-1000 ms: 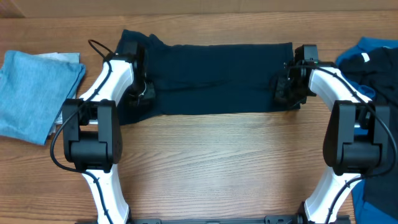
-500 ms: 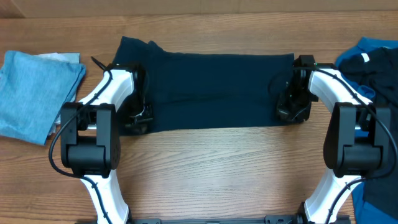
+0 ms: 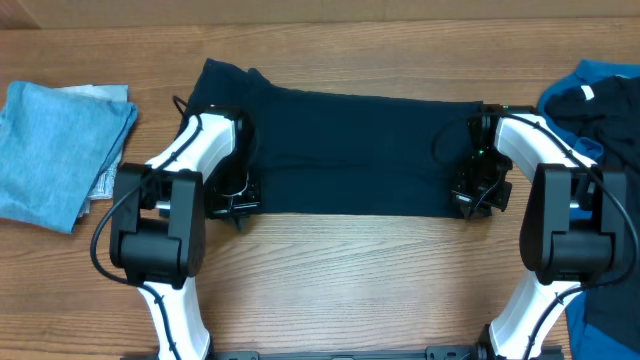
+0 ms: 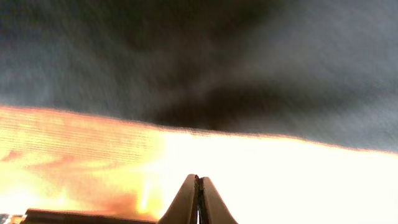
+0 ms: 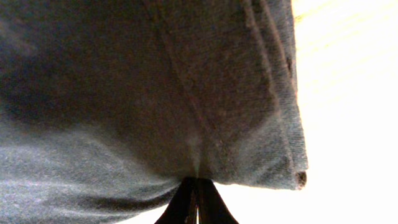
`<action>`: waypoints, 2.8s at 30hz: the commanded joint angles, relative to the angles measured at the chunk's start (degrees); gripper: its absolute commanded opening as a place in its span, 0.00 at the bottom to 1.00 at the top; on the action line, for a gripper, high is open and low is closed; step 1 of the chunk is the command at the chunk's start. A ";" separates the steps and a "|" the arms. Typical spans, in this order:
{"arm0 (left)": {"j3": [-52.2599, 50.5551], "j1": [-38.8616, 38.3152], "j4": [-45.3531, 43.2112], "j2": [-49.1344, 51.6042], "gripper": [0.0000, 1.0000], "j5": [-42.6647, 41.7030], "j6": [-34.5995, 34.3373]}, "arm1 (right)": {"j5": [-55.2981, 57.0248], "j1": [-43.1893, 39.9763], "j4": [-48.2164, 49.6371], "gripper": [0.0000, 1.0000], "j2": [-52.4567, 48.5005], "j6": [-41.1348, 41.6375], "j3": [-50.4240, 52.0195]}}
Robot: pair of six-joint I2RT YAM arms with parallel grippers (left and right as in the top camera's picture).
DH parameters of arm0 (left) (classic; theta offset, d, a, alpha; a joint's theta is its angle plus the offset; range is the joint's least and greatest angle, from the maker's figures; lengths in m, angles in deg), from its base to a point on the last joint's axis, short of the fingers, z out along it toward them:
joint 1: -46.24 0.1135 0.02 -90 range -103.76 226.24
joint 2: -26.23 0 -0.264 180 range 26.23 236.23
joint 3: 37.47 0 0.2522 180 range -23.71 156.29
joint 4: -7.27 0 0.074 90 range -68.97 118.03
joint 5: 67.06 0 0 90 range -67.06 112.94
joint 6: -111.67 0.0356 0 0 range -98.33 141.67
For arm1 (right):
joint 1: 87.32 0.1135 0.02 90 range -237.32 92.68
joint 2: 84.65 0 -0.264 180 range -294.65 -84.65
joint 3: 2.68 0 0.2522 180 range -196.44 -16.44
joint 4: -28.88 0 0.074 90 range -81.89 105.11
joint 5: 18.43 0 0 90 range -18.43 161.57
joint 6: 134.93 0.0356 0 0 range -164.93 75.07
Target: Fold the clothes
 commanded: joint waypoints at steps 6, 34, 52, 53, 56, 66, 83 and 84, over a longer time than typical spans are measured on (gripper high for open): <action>7.82 1.95 -8.17 -15.98 0.04 12.20 -0.37 | 0.72 -0.15 2.01 0.04 -0.59 0.48 0.24; 0.83 5.86 -9.27 -0.09 0.04 7.17 -6.32 | -3.58 -0.15 -3.32 0.14 -0.24 -5.38 -15.76; 29.59 11.56 -33.73 3.04 0.87 0.85 21.00 | 6.12 -1.51 20.06 0.88 -1.31 -11.26 -30.77; 29.59 11.65 -34.73 4.44 0.87 0.85 23.17 | 6.03 -2.27 21.22 0.88 -2.14 -11.23 -30.77; 29.59 11.63 -37.46 7.58 0.88 1.11 25.86 | 4.09 -3.93 23.65 0.87 -6.10 -13.64 -30.75; 29.59 11.63 -47.82 12.31 0.88 1.05 25.83 | -0.83 -3.96 25.11 0.77 -15.67 -15.41 -30.08; 29.57 11.65 -50.16 12.39 0.79 1.07 25.83 | -3.17 -3.91 31.89 0.52 -16.37 -15.47 -21.59; 29.57 11.67 -50.16 12.39 0.69 1.07 25.83 | -3.17 -3.91 31.93 0.50 -16.37 -15.47 -21.59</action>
